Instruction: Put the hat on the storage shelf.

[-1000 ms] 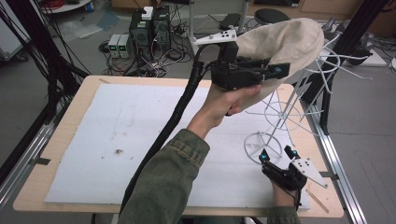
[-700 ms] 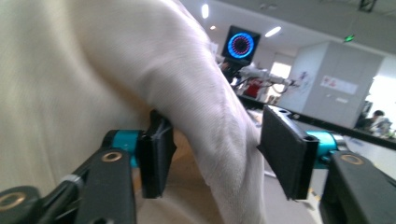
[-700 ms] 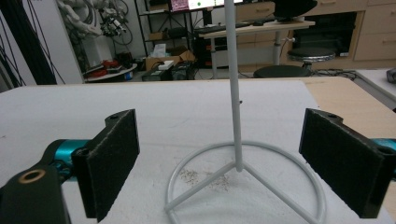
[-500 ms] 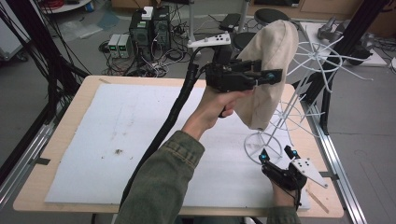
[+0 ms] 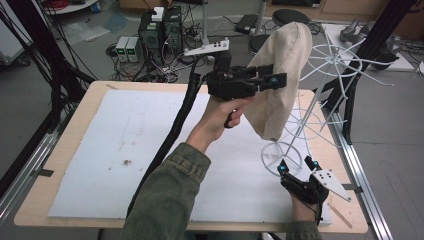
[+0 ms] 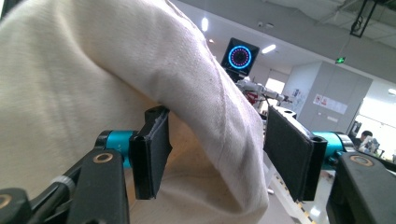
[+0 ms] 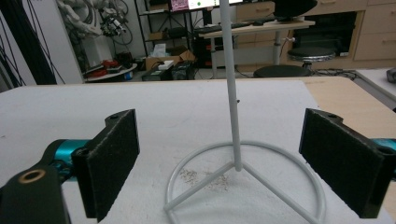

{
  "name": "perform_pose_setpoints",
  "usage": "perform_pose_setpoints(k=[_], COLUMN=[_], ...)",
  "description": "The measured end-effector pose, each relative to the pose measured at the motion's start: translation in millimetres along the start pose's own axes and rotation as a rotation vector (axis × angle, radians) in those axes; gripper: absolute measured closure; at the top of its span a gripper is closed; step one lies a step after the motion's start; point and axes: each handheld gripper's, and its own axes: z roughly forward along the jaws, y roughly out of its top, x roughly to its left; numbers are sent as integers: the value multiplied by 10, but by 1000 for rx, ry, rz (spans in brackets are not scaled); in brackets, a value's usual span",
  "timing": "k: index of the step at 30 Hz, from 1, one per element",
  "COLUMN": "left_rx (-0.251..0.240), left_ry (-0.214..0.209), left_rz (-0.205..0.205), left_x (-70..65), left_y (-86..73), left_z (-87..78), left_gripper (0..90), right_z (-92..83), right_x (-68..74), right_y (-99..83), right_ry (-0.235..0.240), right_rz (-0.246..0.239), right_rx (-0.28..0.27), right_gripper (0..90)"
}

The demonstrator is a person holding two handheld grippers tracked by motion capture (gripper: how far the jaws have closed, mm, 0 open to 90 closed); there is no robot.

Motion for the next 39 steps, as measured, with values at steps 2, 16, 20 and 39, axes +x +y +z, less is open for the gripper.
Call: perform_pose_setpoints(k=[2, 16, 20, 39], left_rx=[-8, -54, -63, -62], left_ry=[2, 15, 28, 133], left_rz=[-3, -1, -5, -1], left_x=[3, -24, -1, 15], left_y=[-2, 32, 25, -141], left_z=[-33, -293, -368, -914], left_gripper=[407, 407, 407, 395], right_z=[-1, 1, -1, -2], right_x=[1, 6, 10, 4], right_y=[1, -1, 1, -1], right_ry=[0, -1, 0, -5], right_rz=[2, 7, 8, -3], right_rx=[-1, -1, 2, 3], right_gripper=[113, 113, 113, 113])
